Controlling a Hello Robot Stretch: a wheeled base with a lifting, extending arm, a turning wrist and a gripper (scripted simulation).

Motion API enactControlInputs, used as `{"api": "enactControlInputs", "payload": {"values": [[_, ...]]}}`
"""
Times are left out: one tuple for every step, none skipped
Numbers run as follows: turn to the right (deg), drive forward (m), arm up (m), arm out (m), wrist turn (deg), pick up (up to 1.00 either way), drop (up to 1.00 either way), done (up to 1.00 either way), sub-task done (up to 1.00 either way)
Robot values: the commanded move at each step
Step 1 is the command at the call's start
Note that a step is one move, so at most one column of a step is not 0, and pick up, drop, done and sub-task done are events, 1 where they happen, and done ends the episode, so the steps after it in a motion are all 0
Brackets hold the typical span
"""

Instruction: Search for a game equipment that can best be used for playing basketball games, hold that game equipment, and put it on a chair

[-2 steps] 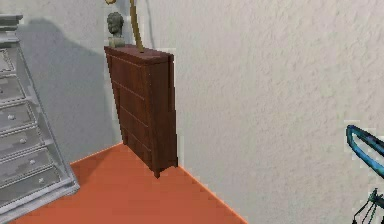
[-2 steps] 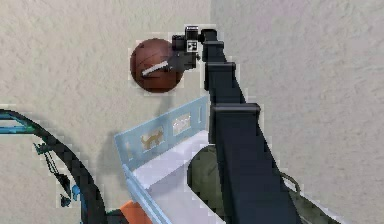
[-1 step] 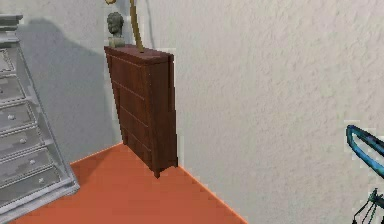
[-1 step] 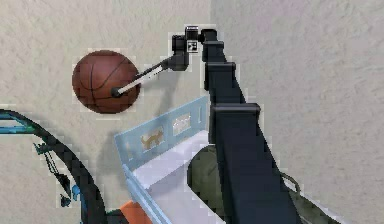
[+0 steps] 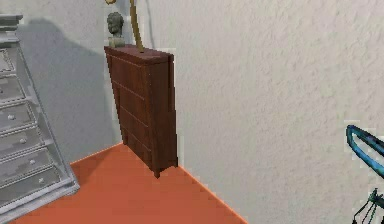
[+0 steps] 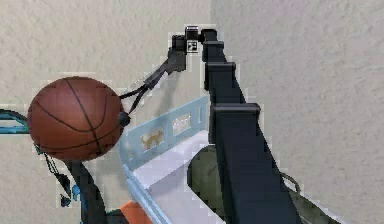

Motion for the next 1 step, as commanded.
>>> {"api": "enactControlInputs", "payload": {"values": [[0.0, 0.00, 0.00, 0.00, -6.0, 0.00, 0.00, 0.00, 0.00]]}}
